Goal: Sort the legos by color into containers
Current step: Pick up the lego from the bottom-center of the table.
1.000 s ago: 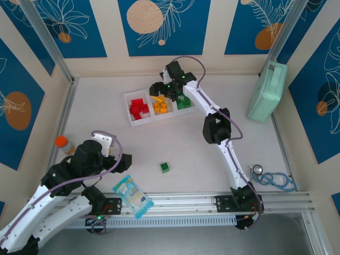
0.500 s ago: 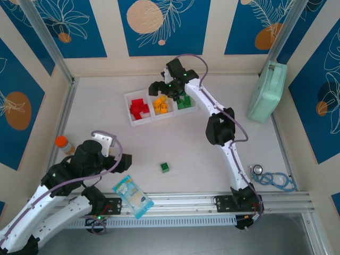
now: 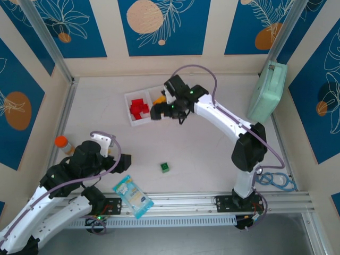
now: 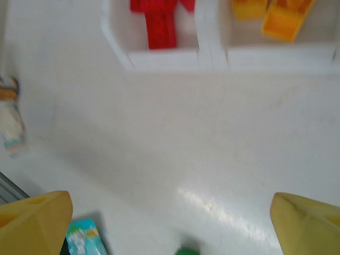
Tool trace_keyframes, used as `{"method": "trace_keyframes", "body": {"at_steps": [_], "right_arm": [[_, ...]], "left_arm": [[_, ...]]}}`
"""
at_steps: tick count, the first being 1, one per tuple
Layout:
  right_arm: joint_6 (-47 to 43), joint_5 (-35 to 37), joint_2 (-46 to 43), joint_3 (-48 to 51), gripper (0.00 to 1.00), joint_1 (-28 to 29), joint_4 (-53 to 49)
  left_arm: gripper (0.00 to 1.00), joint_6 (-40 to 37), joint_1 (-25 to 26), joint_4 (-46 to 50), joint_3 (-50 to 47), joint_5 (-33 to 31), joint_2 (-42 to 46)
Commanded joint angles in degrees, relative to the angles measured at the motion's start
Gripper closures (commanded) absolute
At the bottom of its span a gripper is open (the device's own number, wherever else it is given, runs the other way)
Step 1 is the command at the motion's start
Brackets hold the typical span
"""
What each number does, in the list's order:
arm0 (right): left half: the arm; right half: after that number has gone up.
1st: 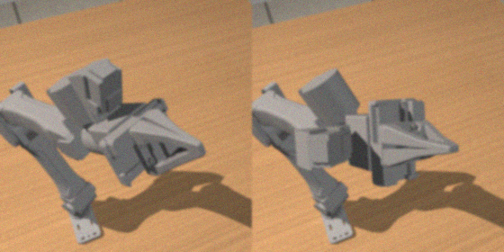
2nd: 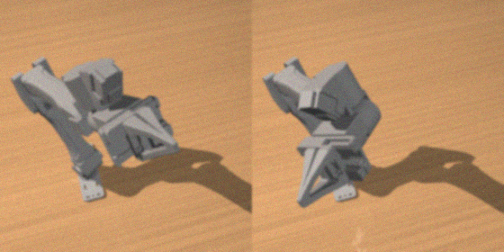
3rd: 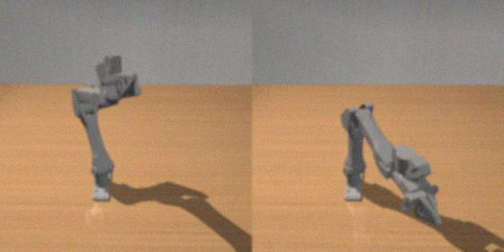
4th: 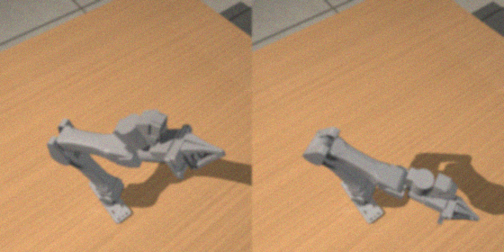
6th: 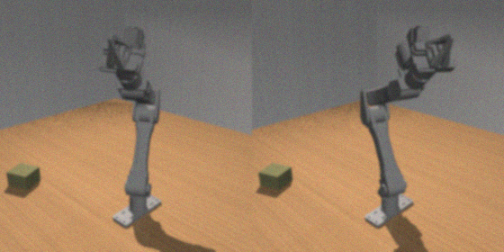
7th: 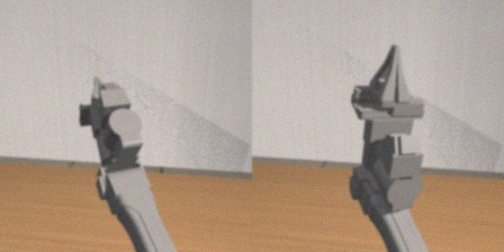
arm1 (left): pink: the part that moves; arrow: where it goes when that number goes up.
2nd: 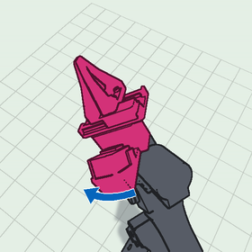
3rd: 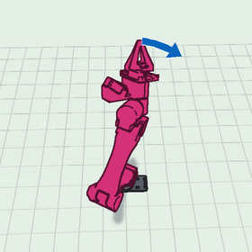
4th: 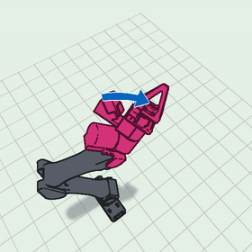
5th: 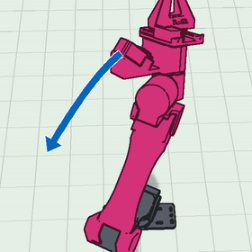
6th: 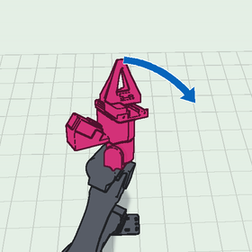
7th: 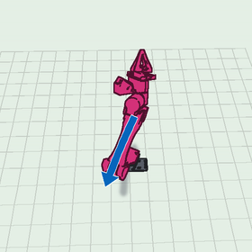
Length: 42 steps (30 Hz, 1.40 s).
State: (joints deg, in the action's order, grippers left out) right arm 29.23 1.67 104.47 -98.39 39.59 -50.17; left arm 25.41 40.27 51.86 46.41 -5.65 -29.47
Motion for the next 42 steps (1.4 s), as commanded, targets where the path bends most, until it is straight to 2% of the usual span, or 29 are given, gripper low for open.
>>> {"method": "trace_keyframes", "body": {"at_steps": [1,5,9,14,17,23,28,34,38,40,42], "right_arm": [[2.66,2.82,-4.13,8.61,0.05,3.59,-0.81],[4.35,3.81,-6.78,18.18,0.07,9.61,-1.38],[6.23,5.97,-6.58,23.75,0.08,15.12,-0.90],[7.25,9.48,-3.23,24.00,0.07,19.03,-2.43],[6.87,9.28,-0.87,22.77,0.08,20.18,-2.85],[6.37,8.90,3.81,20.22,0.15,21.29,-3.10],[6.10,8.25,6.54,18.34,0.25,21.93,-3.22],[5.94,8.49,8.16,17.38,0.41,22.17,-2.95],[5.75,8.73,9.19,16.33,0.55,22.66,-4.09],[6.18,9.24,8.93,15.94,0.67,22.82,-4.62],[6.44,8.57,8.42,15.48,0.71,22.85,-4.59]], "left_arm": [[0.01,-0.18,-0.02,-0.09,-0.27,-0.67,0.91],[0.01,-0.21,-0.03,-0.24,-0.27,-0.35,0.82],[0.01,-0.24,-0.04,-0.13,-0.26,-0.57,0.99],[0.01,-0.23,-0.03,-0.26,-0.25,-0.50,1.66],[0.01,-0.27,-0.03,-0.29,-0.27,-0.07,1.99],[0.01,-1.08,-0.03,-1.13,-0.45,3.08,3.26],[0.01,-1.90,-0.08,-2.39,-0.89,6.23,4.57],[0.01,-2.38,-0.07,-3.26,-1.14,8.35,5.67],[0.01,-2.21,-0.02,-3.08,-1.14,7.76,5.92],[0.01,-2.22,-0.06,-3.07,-1.14,7.72,5.83],[0.01,-2.17,-0.08,-3.03,-1.18,7.30,5.77]]}}
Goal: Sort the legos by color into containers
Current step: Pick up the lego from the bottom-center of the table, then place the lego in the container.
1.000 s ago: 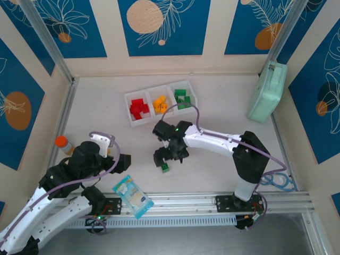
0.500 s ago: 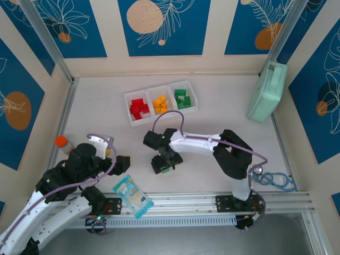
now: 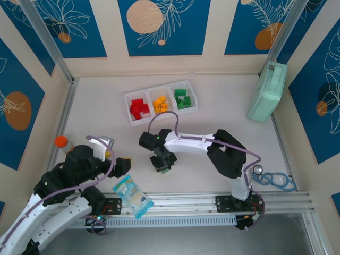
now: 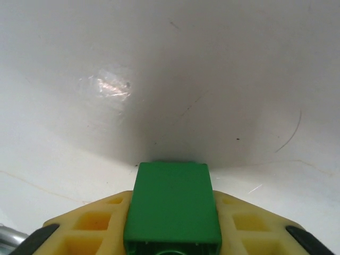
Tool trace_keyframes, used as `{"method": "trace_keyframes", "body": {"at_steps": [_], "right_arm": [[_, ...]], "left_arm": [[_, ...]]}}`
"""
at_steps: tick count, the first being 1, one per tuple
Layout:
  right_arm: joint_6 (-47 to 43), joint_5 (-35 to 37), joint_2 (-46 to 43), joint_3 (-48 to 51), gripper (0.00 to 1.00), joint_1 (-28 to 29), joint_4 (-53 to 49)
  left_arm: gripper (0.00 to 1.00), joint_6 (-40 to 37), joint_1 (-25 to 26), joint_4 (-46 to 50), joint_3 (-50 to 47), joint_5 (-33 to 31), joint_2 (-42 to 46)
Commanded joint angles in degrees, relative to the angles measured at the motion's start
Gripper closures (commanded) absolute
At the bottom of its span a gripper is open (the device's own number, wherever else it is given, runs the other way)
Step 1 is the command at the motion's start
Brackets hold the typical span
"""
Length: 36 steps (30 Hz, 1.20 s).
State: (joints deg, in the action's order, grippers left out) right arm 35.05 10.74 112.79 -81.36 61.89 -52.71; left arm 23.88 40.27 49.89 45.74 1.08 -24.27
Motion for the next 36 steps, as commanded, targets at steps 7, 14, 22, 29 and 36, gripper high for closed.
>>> {"method": "trace_keyframes", "body": {"at_steps": [7,14,22,29,36], "right_arm": [[-0.57,0.60,-5.01,-4.97,0.74,-1.47,-3.29],[-7.51,7.14,-10.17,-14.22,0.74,-10.87,-3.96],[-17.43,5.30,-4.12,-28.90,0.74,-27.43,2.30],[-17.92,0.74,14.98,-50.65,0.75,-37.99,-1.38],[-16.67,-3.71,29.73,-64.56,0.74,-42.00,-1.09]], "left_arm": [[0.01,-0.59,-0.03,-0.93,-0.38,0.06,0.36],[0.01,-0.74,-0.06,-1.28,-0.56,0.30,-0.70],[0.01,-0.81,-0.02,-1.02,-0.38,0.46,-2.28],[0.01,-0.43,-0.06,-0.67,-0.38,-1.23,-0.82],[0.01,-0.36,-0.06,-0.49,-0.38,-2.04,-1.13]]}}
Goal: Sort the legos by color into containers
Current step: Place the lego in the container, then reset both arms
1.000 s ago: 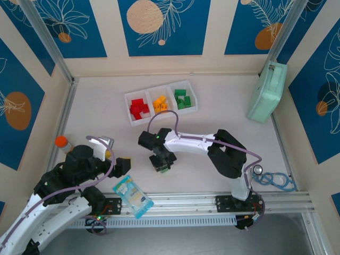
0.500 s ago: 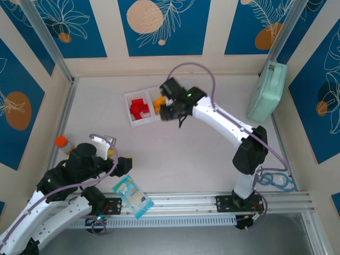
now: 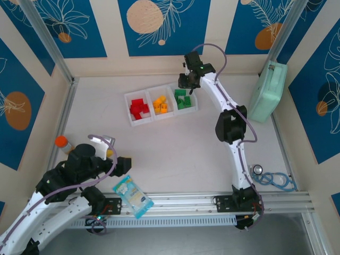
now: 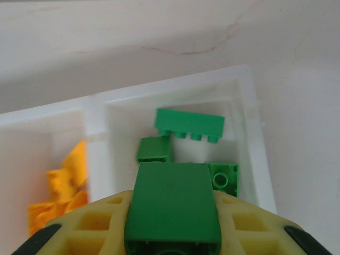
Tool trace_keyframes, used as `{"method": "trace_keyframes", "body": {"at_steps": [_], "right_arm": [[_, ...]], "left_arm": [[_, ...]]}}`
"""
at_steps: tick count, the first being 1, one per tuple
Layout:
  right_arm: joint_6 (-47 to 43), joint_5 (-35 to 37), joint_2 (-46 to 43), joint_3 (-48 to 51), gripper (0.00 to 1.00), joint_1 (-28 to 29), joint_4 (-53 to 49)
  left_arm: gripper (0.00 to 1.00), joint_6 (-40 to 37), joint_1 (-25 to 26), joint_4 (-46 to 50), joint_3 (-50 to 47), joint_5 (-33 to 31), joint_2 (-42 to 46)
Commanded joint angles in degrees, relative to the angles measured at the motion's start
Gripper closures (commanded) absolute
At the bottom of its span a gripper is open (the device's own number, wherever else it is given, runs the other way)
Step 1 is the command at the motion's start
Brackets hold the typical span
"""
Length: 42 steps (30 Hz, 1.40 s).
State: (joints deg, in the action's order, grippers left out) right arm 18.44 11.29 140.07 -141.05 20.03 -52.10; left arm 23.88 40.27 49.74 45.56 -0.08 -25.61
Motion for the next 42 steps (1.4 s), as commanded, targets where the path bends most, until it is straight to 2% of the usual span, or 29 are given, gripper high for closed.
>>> {"method": "trace_keyframes", "body": {"at_steps": [1,7,10,11,13,16,18,21,24,29,33,36,38,40,42], "right_arm": [[0.10,-4.81,3.87,-6.19,0.73,-0.41,-1.96],[0.46,-6.66,5.98,-6.57,0.69,-1.03,-1.63],[0.27,-6.93,5.45,-5.64,0.59,-0.75,-1.67],[0.12,-7.07,5.33,-5.65,0.52,-0.78,-2.10],[0.66,-6.17,4.33,-5.88,0.25,-0.87,-3.42],[3.45,-4.73,0.97,-4.27,0.08,-1.36,-4.64],[4.42,-5.56,-2.12,-1.66,0.00,-1.69,-4.44],[3.89,-5.70,-9.55,6.74,0.01,-1.52,-1.40],[3.00,-5.59,-19.55,20.22,0.01,-1.47,5.42],[2.01,-2.51,-37.08,43.50,0.01,-1.92,17.75],[0.17,8.64,-50.73,65.52,0.01,-2.51,32.56],[0.18,13.09,-57.12,79.62,0.01,-5.66,42.62],[-2.15,12.83,-59.17,87.39,0.01,-8.11,48.72],[-7.36,10.16,-60.25,97.39,0.01,-9.37,61.00],[-14.58,7.10,-59.81,104.58,0.01,-9.08,70.23]], "left_arm": [[0.01,-0.35,-0.02,-0.34,-0.21,-0.88,0.08],[0.01,-0.35,-0.05,-0.45,-0.30,-1.10,-0.10],[0.01,-0.24,-0.10,-0.45,-0.34,-1.48,-0.52],[0.01,-0.15,-0.02,-0.35,-0.31,-1.67,-0.69],[0.00,-0.11,-0.04,-0.25,-0.30,-2.07,-1.23],[0.01,0.06,-0.04,-0.21,-0.31,-2.67,-1.79],[0.01,0.34,-0.05,0.04,-0.30,-3.85,-2.05],[0.01,0.80,-0.06,0.27,-0.30,-5.71,-2.35],[0.01,0.52,-0.11,-0.17,-0.68,-7.97,-2.52],[0.01,-1.64,-0.15,-7.83,-3.69,-16.43,-2.70],[0.01,-8.60,-0.21,-22.58,-9.11,-23.58,-3.68],[0.01,-16.93,-0.37,-34.87,-13.88,-28.33,-5.62],[0.01,-22.70,-0.65,-43.35,-17.49,-33.34,-7.53],[0.01,-28.81,-2.06,-53.71,-22.40,-37.06,-9.49],[0.01,-29.53,-5.76,-60.13,-25.88,-37.82,-10.62]]}}
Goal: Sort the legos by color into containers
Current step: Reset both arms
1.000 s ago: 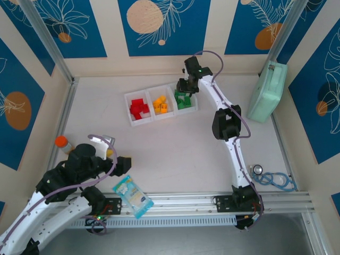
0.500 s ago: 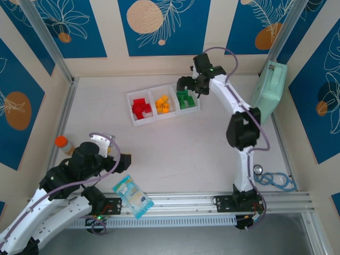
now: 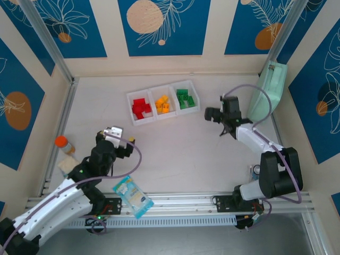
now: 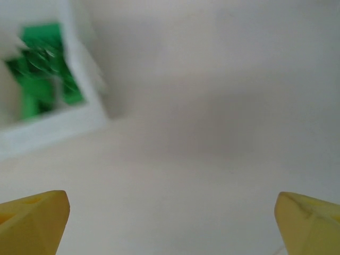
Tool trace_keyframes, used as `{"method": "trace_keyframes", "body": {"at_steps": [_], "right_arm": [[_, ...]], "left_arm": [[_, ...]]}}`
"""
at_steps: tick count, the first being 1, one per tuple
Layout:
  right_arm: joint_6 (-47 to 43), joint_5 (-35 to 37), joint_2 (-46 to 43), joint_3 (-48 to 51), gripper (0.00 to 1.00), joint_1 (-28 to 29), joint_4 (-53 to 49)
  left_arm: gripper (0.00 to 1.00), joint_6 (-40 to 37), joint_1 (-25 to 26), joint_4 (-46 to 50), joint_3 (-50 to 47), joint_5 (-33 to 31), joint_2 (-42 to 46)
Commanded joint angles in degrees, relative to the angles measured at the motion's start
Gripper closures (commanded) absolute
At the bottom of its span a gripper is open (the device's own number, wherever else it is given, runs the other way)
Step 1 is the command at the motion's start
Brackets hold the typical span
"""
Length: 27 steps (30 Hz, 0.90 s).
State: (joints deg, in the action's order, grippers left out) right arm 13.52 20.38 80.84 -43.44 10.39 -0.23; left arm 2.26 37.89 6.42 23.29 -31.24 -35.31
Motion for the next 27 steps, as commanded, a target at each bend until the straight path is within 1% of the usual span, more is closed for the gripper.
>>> {"method": "trace_keyframes", "body": {"at_steps": [1,3,4,6,8,9,10,11,12,14,15,16,17,18,19,20,21,22,23,24,25,26,27], "right_arm": [[-10.52,-1.61,0.33,8.75,0.01,0.53,21.03],[-9.55,-1.80,2.47,11.12,0.01,-0.05,25.95],[-9.34,-0.10,2.13,10.57,0.01,0.26,24.24],[-11.74,1.22,2.13,12.57,0.01,0.37,29.63],[-13.35,2.41,2.43,14.19,0.01,0.17,33.98],[-13.75,2.24,2.99,14.85,0.01,-0.02,36.53],[-14.52,1.27,4.29,16.39,0.01,-0.28,40.78],[-14.38,1.59,4.54,16.69,0.01,-0.33,41.85],[-14.08,1.05,3.69,16.58,0.01,-0.70,40.04],[-12.82,-3.30,2.98,18.62,0.01,-2.95,42.87],[-11.34,-7.05,2.73,20.45,0.01,-5.28,45.39],[-9.92,-11.36,4.56,22.66,0.01,-7.68,50.70],[-8.79,-13.66,7.73,23.53,0.01,-8.75,56.56],[-9.08,-14.50,7.45,23.44,0.01,-8.83,56.12],[-10.05,-16.75,5.14,21.67,0.01,-9.03,48.46],[-10.32,-18.55,6.58,21.37,0.01,-9.34,50.53],[-9.73,-19.17,7.16,21.88,0.01,-9.66,52.39],[-10.06,-20.12,5.95,21.25,0.01,-10.23,48.98],[-10.09,-20.37,6.16,21.46,0.01,-10.37,49.86],[-9.93,-20.61,6.65,21.97,0.01,-10.35,51.77],[-9.96,-20.45,5.97,21.68,0.01,-10.40,50.00],[-9.27,-18.58,6.25,21.35,0.01,-10.40,49.81],[-7.23,-13.14,6.59,20.67,0.01,-10.15,49.01]], "left_arm": [[0.01,-5.63,-6.90,-16.64,-4.22,-4.50,-0.97],[0.01,-1.98,-12.39,-17.90,-5.97,-1.48,-1.37],[0.01,-1.19,-14.67,-19.66,-7.04,0.02,-2.19],[0.01,-0.26,-18.20,-23.20,-8.17,1.46,-5.09],[0.01,1.20,-21.61,-27.80,-9.02,3.58,-9.78],[0.01,1.15,-23.42,-32.46,-9.92,5.02,-12.72],[0.01,1.40,-24.78,-36.11,-10.29,5.17,-16.53],[0.01,1.75,-26.01,-39.38,-10.49,5.33,-19.96],[0.01,1.87,-27.44,-43.52,-10.83,6.08,-24.19],[0.01,0.69,-28.99,-51.19,-11.03,7.18,-32.32],[0.01,-0.28,-29.33,-55.37,-10.61,6.91,-35.57],[0.01,-0.54,-29.67,-57.96,-10.34,9.52,-37.54],[0.01,-1.43,-30.12,-60.27,-9.68,11.65,-39.77],[0.01,-2.99,-30.18,-59.89,-8.08,12.96,-41.55],[0.01,-3.79,-30.49,-58.26,-6.93,14.65,-42.59],[0.01,-4.09,-31.07,-60.09,-6.60,15.61,-44.79],[0.01,-2.39,-32.37,-63.92,-6.94,16.42,-48.36],[0.01,-1.21,-33.77,-69.36,-7.34,18.57,-53.57],[0.01,-2.28,-34.13,-75.80,-7.48,18.99,-56.97],[0.01,-1.98,-34.43,-69.42,-7.02,22.02,-53.93],[0.01,-2.15,-34.40,-63.61,-5.61,22.54,-52.02],[0.01,-2.36,-34.37,-66.15,-5.24,22.35,-54.17],[0.01,-2.70,-34.31,-67.58,-4.50,22.05,-55.46]]}}
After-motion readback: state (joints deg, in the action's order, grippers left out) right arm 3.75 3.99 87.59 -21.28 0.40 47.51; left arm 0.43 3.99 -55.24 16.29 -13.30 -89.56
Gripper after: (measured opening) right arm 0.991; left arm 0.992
